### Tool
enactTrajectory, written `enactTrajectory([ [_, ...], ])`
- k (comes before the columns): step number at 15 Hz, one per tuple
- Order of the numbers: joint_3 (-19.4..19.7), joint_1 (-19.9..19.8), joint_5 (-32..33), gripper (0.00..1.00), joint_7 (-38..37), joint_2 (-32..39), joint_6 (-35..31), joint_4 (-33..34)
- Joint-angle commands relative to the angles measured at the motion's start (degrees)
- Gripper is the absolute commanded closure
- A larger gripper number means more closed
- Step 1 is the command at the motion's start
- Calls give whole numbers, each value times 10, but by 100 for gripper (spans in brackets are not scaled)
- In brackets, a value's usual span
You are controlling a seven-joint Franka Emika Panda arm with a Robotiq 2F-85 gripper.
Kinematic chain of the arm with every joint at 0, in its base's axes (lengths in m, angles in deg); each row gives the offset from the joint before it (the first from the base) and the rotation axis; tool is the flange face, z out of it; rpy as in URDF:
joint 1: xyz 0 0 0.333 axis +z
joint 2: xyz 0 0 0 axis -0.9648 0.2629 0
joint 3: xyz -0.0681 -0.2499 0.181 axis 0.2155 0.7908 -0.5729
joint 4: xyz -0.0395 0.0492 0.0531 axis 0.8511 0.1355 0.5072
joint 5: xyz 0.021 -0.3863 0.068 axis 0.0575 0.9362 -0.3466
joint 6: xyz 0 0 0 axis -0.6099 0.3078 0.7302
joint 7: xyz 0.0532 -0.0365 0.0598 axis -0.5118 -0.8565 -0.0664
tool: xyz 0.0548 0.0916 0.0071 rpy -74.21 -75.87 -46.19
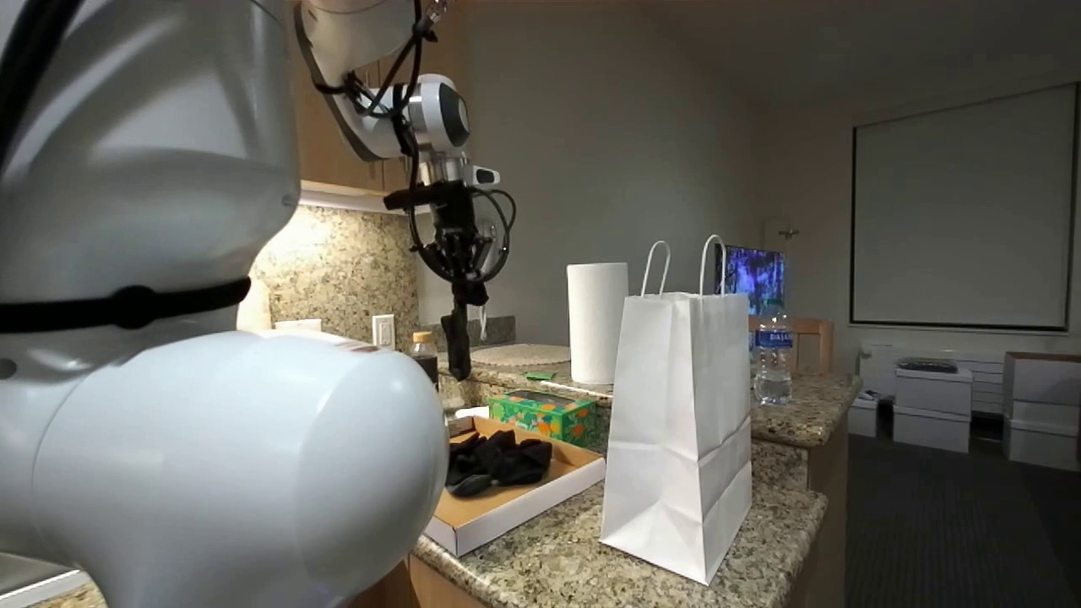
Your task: Put the socks in the white bag
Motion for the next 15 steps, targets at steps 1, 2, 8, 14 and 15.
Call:
enactTrajectory([
  [1,-8,-25,17,90,-34,-36,55,36],
  [2,-8,-31,25,90,-37,-43,77,52],
  [8,2,-77,51,90,-26,-114,177,94],
  [14,-6,-93,43,88,-25,-117,183,110],
  [15,-6,-93,43,88,-25,-116,183,109],
])
